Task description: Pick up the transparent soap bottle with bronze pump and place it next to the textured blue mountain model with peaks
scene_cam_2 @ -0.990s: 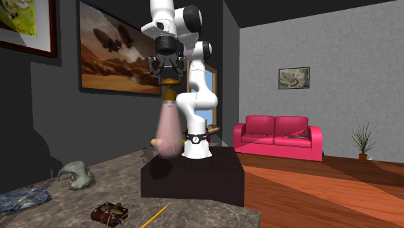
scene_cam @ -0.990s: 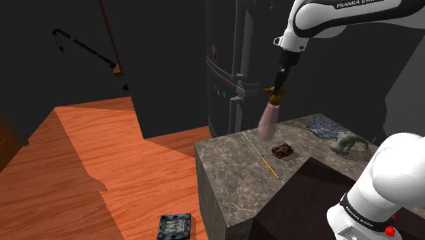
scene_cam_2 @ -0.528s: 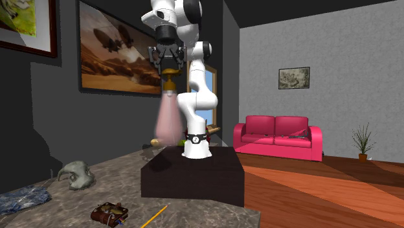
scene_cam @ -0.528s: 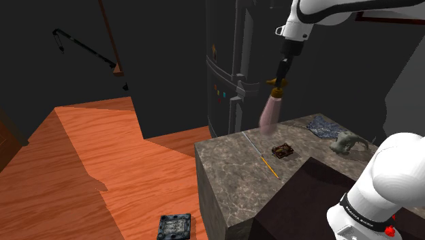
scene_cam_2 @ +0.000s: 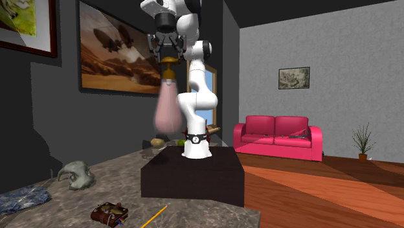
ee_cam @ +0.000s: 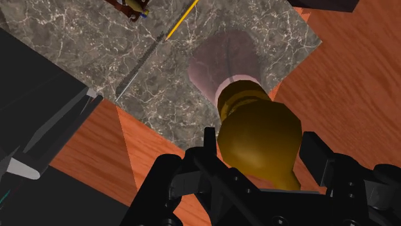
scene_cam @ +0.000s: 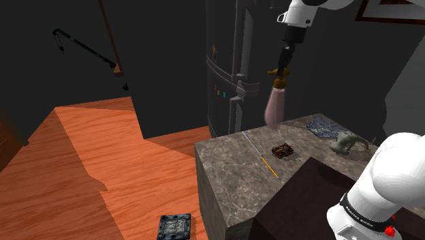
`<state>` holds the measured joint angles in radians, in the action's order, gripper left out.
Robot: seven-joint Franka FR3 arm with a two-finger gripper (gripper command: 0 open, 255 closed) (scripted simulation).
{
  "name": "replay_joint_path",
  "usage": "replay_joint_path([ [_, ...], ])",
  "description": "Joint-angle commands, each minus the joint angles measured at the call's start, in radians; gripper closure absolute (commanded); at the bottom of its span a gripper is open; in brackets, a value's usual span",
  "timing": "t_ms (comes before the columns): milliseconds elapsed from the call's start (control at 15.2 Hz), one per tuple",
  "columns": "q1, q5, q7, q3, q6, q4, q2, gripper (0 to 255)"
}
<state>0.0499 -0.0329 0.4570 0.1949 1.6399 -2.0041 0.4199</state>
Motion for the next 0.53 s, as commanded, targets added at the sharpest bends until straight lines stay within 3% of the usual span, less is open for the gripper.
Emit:
replay_joint_path([
  [0, 0.001, -0.001, -0.003, -0.001, -0.029, 0.030, -0.001, 255],
  [198, 0.002, -0.002, -0.004, -0.001, -0.060, 0.070, -0.010, 255],
  [462, -0.030, 0.023, 0.092, 0.069, -0.077, 0.074, -0.001, 255],
])
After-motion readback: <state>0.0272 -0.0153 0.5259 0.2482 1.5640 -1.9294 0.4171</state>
